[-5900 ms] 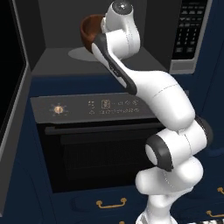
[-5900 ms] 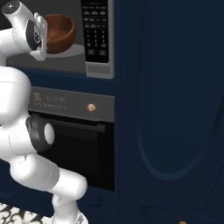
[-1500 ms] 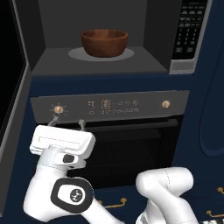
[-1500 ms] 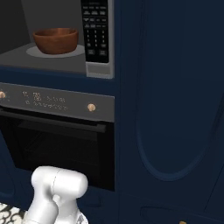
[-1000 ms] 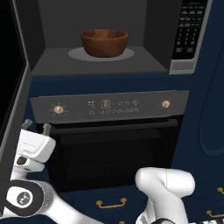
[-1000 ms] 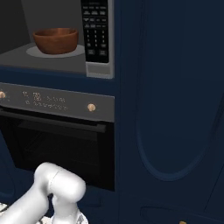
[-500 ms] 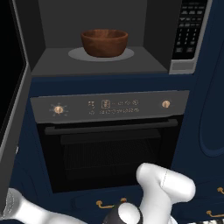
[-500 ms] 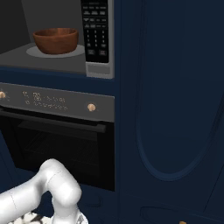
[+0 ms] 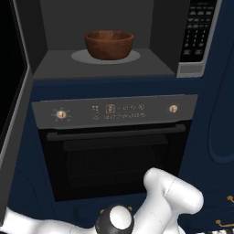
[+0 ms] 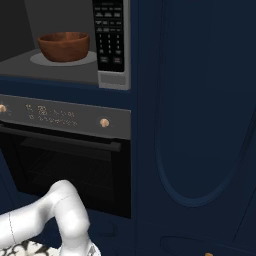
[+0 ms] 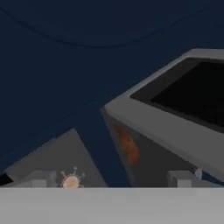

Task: Pick the mushroom from the sink and place it in the bowl. Then pick the bowl and place it in the microwave. Then close the microwave door and press the start button.

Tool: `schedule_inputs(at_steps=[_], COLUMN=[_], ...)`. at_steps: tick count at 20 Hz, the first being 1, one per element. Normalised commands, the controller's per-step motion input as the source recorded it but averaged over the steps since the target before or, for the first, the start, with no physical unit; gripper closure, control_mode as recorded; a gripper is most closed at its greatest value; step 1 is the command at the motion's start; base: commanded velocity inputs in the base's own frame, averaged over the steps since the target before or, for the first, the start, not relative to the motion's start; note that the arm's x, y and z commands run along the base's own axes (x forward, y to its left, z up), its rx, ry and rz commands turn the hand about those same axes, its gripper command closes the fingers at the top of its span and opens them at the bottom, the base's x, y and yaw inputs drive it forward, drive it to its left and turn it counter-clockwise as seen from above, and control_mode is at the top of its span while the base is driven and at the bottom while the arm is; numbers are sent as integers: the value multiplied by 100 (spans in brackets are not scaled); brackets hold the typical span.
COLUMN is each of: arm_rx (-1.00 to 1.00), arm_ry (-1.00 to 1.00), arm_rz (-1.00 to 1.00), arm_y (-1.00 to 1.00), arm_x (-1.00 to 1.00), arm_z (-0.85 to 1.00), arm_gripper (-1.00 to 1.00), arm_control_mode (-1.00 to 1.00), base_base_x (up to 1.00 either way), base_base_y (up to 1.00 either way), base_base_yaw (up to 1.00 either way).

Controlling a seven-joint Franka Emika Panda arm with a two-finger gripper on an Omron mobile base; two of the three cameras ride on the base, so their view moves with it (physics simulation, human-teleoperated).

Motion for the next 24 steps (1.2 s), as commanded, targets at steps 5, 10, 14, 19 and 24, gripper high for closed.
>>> schedule_inputs(at_steps=[5,10,14,19,24], arm_rx=[-36,-24,-14,-5,0], arm_ry=[19,8,1,0,0], arm_rz=[0,0,0,0,0], arm_y=[2,21,15,5,0], arm_x=[1,1,0,0,-21], arm_z=[-28,15,43,54,67], arm_gripper=[-100,-100,-100,-100,-100], arm_control_mode=[-100,-100,-100,-100,-100], base_base_x=[0,0,0,0,0], base_base_y=[0,0,0,0,0], base_base_yaw=[0,0,0,0,0])
